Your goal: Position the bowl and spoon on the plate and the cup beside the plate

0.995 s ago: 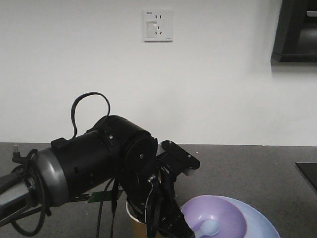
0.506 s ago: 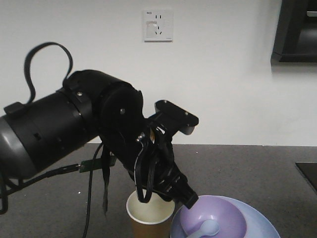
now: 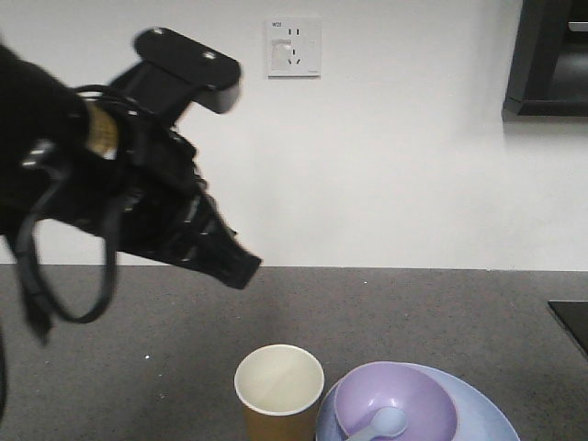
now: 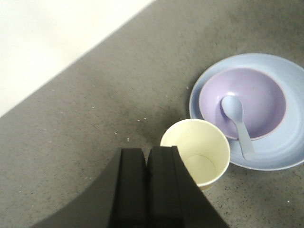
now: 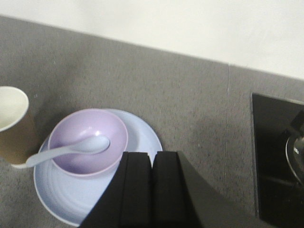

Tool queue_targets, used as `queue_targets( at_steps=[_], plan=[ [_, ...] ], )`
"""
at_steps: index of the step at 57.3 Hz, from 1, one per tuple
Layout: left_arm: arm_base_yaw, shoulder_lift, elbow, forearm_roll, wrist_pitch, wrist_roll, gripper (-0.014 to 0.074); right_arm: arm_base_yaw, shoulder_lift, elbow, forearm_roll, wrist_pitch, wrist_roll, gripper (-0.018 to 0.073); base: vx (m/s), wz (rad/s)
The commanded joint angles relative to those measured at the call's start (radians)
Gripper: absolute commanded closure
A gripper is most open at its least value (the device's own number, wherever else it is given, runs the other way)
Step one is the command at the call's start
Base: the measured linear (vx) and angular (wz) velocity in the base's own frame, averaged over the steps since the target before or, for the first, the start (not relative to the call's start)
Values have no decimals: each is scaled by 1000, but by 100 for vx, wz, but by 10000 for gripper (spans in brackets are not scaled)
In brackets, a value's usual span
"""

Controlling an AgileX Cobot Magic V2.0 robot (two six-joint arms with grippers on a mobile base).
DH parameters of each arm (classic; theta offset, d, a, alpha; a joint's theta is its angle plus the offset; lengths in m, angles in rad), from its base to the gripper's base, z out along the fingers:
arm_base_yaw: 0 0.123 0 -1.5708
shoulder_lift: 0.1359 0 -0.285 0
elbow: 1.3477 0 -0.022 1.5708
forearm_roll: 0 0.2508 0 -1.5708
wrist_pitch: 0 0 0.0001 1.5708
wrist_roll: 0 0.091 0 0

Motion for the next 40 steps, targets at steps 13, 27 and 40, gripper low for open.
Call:
queue_targets(
  at_steps=[13,27,40],
  plan=[
    [5,-590,703,101,-527,-217,601,-2,-387,350,-5,-367,-11,571,0,0],
    [5,-940,1031,110,-716,-305,600,-2,-558,495,-5,-420,-9,571,0,0],
    [5,-1014,1053,123,-718,-304,600,-2,-569,514,-5,-386,-9,571,0,0]
  ],
)
